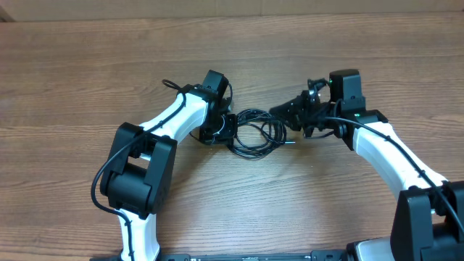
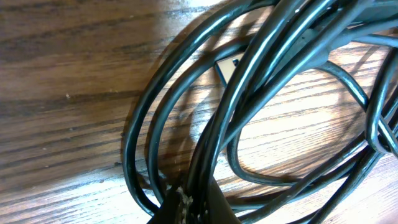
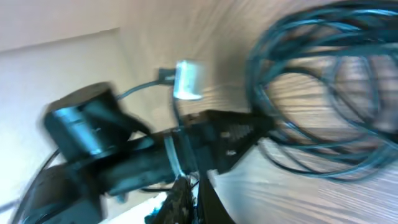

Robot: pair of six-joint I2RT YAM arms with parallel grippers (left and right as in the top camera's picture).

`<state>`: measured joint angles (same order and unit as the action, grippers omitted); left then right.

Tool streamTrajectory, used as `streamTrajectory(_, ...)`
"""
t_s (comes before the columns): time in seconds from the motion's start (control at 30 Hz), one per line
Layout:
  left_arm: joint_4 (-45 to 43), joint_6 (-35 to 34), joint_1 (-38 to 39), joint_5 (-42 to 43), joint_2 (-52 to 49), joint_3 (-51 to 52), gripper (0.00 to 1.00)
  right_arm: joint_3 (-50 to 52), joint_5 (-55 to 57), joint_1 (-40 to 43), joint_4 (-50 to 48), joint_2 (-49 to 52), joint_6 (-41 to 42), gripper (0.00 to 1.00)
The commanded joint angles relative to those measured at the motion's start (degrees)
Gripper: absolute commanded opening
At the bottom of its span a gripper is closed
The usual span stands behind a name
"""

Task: Untangle cables

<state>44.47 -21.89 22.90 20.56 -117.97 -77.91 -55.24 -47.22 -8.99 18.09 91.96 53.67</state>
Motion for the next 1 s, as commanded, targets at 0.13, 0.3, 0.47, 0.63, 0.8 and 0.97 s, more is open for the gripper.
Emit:
streamTrajectory(0.13, 0.0, 1.8, 0.4, -2.7, -0.5, 1.0, 0.04, -0.3, 9.5, -0.3, 6.0, -1.4, -8.7, 0.04)
streamTrajectory(0.3, 0.1, 1.7, 0.4, -2.5, -0.5, 1.0, 0.07, -0.3, 10.0, -2.7, 8.3, -1.4, -15.8, 0.16)
streamTrajectory(0.47, 0.1, 1.7, 0.4, -2.5, -0.5, 1.0, 0.08, -0.3, 16.4, -6.8, 11.3, -1.4, -22.3, 0.17)
streamTrajectory(0.63, 0.4, 1.8, 0.4, -2.4, -0.5, 1.0, 0.18, -0.3, 27.9, -10.1, 15.6, -1.2, -29.4, 0.30)
streamTrajectory(0.8, 7.4, 5.4, -0.9, 1.8, -0.4, -4.0, 0.15, -0.4, 30.6, -8.9, 16.8, -1.2, -29.8, 0.30)
streamTrajectory(0.97, 14.2, 7.0, -1.4, 1.5, -0.2, -11.4, 0.26, -0.4, 29.1, -4.4, 18.4, -1.2, -29.7, 0.34)
